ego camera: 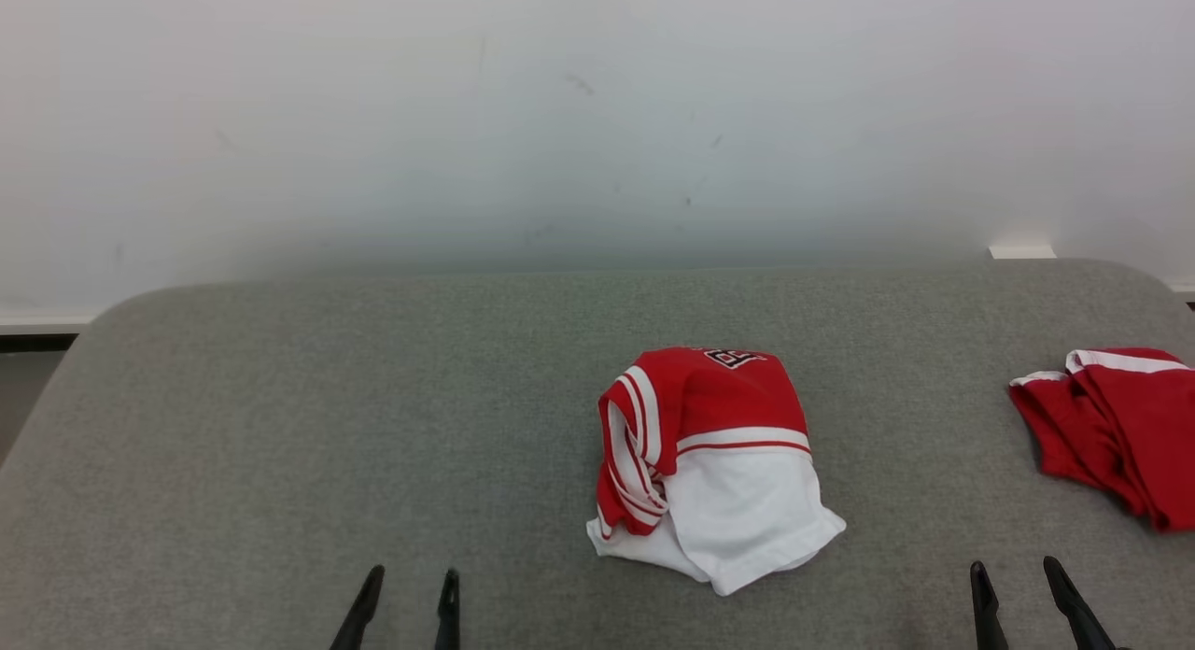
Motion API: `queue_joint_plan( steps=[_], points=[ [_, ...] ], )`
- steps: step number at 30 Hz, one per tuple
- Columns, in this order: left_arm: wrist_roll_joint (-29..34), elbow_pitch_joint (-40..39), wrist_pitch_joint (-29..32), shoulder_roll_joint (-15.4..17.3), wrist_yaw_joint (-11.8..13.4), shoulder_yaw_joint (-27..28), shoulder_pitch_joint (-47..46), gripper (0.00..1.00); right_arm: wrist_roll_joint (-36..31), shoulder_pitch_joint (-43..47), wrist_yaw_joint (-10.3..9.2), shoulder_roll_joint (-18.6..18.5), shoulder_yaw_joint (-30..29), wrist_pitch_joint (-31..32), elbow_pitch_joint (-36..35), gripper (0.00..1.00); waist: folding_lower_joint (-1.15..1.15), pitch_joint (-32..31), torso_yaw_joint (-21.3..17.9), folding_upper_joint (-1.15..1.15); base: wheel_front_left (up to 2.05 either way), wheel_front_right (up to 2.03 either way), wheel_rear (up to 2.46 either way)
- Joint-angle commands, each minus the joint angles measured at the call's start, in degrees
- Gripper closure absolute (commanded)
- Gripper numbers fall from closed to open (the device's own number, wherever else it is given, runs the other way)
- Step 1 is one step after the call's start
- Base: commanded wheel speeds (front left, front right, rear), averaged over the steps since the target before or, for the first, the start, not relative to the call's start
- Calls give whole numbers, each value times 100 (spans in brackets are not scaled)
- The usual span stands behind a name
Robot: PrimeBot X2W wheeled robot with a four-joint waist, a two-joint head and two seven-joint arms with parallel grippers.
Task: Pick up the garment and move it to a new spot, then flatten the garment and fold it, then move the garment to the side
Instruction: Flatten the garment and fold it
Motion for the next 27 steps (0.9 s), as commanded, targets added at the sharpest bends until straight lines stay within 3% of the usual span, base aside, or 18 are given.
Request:
queue_joint_plan(
  steps=[1, 6, 12, 17, 27],
  points=[
    [84, -21, -1, 13, -41, -31, -122, 0, -19, -73, -17, 0, 16, 5, 18, 0, 0, 20, -61, 0, 0, 0, 0],
    [223, 55, -1, 13, -194, -288, -486, 0, -12, -179, -17, -69, 75, 5, 6, 0, 0, 105, -306, 0, 0, 0, 0],
    [272, 931, -1, 17, -427, -760, -1131, 0, 14, -234, -17, -83, 121, 6, 40, 0, 0, 214, -668, 0, 0, 0, 0],
    [294, 1926, -1, 18, -332, -1044, -1649, 0, 35, -280, -17, -87, 172, 6, 63, 0, 0, 316, -946, 0, 0, 0, 0],
    [127, 3316, -2, 18, 131, -1142, -2432, 0, 73, -331, -17, -78, 214, 5, 87, 0, 0, 473, -1256, 0, 0, 0, 0]
  ],
)
